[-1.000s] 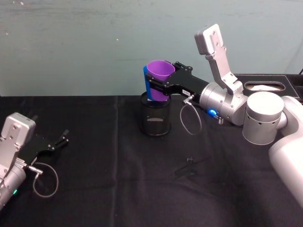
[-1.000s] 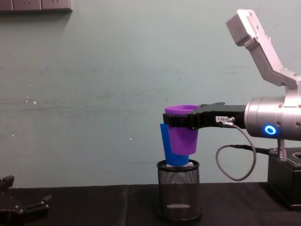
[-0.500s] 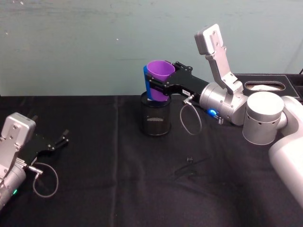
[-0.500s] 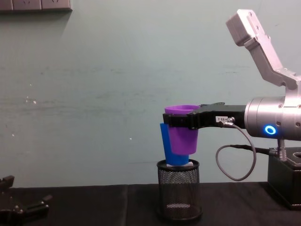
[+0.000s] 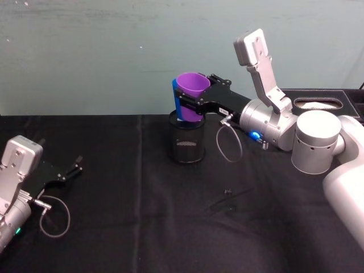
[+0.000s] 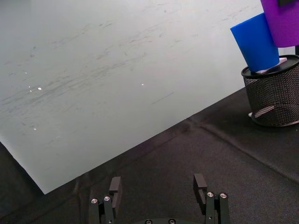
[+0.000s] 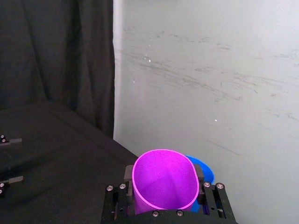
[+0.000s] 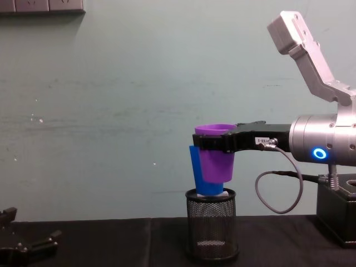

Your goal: Pick up one cup with a gripper and tap it against the other cup.

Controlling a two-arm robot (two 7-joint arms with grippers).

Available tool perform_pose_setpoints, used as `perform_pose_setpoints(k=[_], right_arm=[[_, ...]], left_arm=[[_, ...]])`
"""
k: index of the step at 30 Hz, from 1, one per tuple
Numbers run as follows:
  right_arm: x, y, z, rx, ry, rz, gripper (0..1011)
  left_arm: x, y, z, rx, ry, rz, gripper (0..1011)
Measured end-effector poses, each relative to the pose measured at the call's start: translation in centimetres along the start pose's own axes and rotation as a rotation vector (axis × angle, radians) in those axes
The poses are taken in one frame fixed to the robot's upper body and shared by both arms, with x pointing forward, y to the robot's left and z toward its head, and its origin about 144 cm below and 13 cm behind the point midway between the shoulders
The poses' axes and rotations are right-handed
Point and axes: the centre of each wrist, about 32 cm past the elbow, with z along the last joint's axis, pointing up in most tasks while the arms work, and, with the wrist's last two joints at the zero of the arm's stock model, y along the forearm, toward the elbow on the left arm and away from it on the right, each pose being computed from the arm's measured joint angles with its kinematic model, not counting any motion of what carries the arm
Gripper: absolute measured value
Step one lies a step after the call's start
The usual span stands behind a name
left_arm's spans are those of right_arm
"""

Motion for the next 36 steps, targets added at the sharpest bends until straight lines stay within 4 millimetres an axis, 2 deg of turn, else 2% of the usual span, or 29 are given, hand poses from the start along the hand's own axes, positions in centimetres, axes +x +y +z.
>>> perform_pose_setpoints(k=[31, 36], right_arm=[[0.00, -0.02, 0.00, 0.001, -0.001, 0.000, 732], [-0.55, -0.56, -0.24, 0.008, -0.004, 0.019, 732]], left_arm=[[0.00, 0.00, 0.00, 0.000, 0.000, 0.000, 1000], [0.00, 0.00, 0.00, 0.000, 0.000, 0.000, 1000]])
